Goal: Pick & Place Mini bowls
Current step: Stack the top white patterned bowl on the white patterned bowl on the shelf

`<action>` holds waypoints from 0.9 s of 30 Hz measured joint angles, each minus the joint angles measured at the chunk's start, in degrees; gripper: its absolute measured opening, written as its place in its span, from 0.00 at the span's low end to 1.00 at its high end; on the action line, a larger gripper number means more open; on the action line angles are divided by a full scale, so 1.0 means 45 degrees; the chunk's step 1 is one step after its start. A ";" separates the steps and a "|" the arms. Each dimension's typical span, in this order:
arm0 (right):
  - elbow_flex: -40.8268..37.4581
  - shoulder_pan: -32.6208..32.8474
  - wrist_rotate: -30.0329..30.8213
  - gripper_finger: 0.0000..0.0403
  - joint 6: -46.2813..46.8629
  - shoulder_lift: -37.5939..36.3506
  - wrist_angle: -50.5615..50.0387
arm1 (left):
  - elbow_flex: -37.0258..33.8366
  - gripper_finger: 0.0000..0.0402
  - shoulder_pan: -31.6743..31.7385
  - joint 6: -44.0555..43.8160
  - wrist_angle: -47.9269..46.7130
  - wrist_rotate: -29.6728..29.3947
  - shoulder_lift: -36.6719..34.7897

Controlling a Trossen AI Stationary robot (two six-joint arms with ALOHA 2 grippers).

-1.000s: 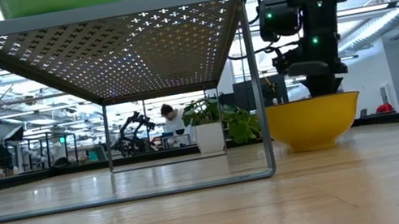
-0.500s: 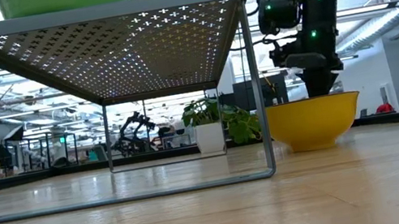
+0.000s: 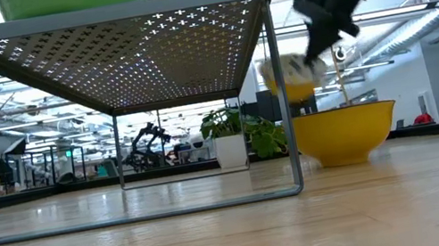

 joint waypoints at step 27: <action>1.1455 0.2256 -0.4479 0.00 -0.0809 0.5895 -0.1717 | 0.0000 0.12 0.0000 0.0005 0.0005 0.0004 0.0000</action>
